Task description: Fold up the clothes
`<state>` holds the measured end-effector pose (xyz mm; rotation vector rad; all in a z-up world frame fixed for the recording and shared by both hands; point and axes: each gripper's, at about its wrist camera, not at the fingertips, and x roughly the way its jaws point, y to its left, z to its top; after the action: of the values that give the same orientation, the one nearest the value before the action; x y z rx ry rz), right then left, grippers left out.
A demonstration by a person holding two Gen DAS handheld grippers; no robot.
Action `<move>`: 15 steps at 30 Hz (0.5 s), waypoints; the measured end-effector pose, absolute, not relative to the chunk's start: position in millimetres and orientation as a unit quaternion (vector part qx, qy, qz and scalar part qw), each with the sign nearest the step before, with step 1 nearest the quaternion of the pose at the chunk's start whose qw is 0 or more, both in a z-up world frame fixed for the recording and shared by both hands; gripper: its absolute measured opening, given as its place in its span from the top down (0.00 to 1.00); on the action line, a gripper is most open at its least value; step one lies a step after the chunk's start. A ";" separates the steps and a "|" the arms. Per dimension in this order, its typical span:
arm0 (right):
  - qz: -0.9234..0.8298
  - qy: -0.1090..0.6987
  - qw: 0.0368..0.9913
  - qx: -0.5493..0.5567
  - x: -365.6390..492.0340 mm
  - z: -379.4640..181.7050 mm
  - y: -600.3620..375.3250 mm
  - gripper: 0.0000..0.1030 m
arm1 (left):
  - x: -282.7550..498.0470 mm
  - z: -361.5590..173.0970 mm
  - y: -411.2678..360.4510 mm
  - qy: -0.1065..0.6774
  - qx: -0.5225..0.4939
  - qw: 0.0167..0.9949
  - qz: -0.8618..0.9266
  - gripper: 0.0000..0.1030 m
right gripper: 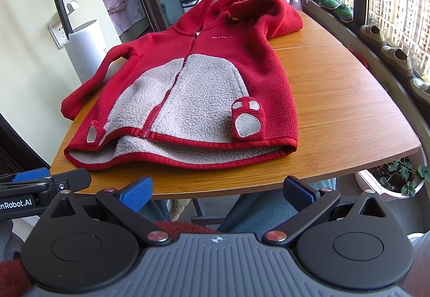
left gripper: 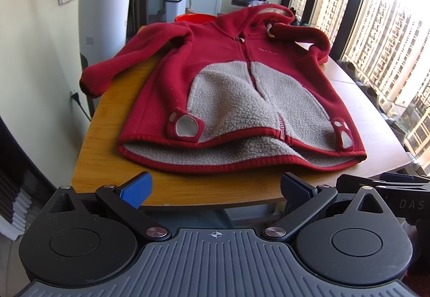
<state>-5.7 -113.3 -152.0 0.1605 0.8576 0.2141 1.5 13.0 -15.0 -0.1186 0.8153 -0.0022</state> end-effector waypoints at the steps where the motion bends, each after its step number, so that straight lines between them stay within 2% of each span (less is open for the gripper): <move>1: 0.103 0.414 0.901 0.078 -5.7 -152.0 -113.3 0.00 | 1.4 -15.0 13.2 0.396 -0.058 0.916 -0.001 0.00; 15: 0.104 0.414 0.901 0.077 -5.5 -151.9 -113.2 0.00 | 1.0 -15.1 13.7 0.397 -0.060 0.916 -0.001 0.00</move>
<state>-5.5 -113.2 -151.9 0.1597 0.8573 0.2151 1.0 13.7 -15.1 -0.1229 0.8163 -0.0028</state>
